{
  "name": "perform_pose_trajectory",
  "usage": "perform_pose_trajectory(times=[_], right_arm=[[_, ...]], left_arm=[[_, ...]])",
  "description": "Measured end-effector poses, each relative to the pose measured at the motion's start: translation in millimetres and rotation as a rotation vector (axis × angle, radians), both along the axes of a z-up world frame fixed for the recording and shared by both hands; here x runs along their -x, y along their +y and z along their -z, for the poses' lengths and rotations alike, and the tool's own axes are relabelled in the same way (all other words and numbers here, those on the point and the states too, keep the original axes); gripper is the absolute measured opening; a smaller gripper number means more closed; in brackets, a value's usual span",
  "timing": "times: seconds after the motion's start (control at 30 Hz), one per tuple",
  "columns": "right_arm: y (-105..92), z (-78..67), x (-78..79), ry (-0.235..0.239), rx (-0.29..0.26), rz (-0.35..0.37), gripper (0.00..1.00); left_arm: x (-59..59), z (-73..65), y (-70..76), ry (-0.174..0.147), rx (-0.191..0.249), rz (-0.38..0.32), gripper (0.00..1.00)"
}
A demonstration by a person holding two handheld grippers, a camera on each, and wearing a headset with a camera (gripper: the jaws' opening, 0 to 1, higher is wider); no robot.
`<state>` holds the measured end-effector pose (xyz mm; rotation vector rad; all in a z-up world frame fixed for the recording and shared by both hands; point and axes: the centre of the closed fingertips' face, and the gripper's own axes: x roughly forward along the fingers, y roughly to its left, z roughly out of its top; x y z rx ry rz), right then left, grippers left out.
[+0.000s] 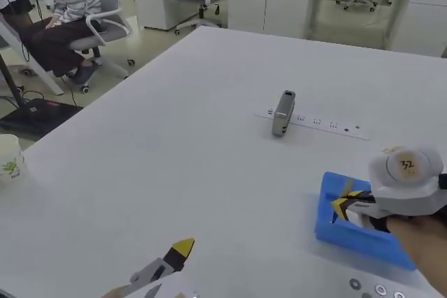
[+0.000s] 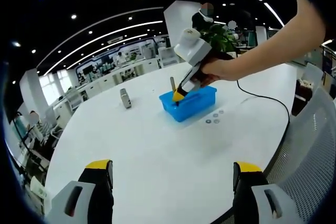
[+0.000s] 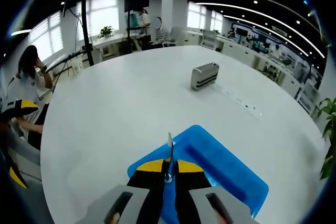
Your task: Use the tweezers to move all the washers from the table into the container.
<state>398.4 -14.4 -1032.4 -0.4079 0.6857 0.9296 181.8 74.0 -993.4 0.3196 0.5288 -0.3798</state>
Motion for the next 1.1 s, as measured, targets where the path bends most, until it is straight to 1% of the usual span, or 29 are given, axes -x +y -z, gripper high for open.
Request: perform_pose_trajectory(times=[0.17, 0.27, 0.4, 0.5, 0.77, 0.8, 0.87, 1.0, 1.1], right_arm=[[2.4, -2.2, 5.0, 0.005, -0.003, -0.004, 0.03], [1.6, -3.7, 6.7, 0.011, -0.007, 0.006, 0.03], [1.7, -7.1, 9.4, 0.022, -0.029, 0.02, 0.04], [1.3, -10.8, 11.4, 0.02, -0.027, 0.026, 0.04], [1.1, -37.8, 15.0, -0.01, -0.058, 0.03, 0.04], [0.2, -42.6, 15.9, -0.018, -0.063, 0.029, 0.04], [-0.9, -47.3, 17.2, -0.026, -0.067, 0.028, 0.04], [-5.6, -61.1, 20.3, -0.048, -0.079, 0.025, 0.04], [-9.1, -71.2, 24.5, -0.059, -0.099, 0.028, 0.04]], left_arm=[[-0.1, 0.3, 0.7, 0.001, -0.001, -0.003, 0.97], [-0.1, 0.6, 1.6, 0.0, -0.007, -0.005, 0.97], [-0.4, -0.4, 2.2, -0.004, -0.007, -0.009, 0.97], [-0.6, -1.3, 2.1, -0.009, -0.004, -0.01, 0.97], [-0.8, -3.1, 2.5, -0.022, -0.011, -0.008, 0.97], [-0.8, -3.3, 2.4, -0.023, -0.011, -0.008, 0.97], [-0.9, -4.0, 2.2, -0.026, -0.011, -0.007, 0.97], [-1.1, -5.2, 2.4, -0.031, -0.008, -0.009, 0.97], [-1.0, -5.1, 2.4, -0.031, -0.009, -0.008, 0.97]])
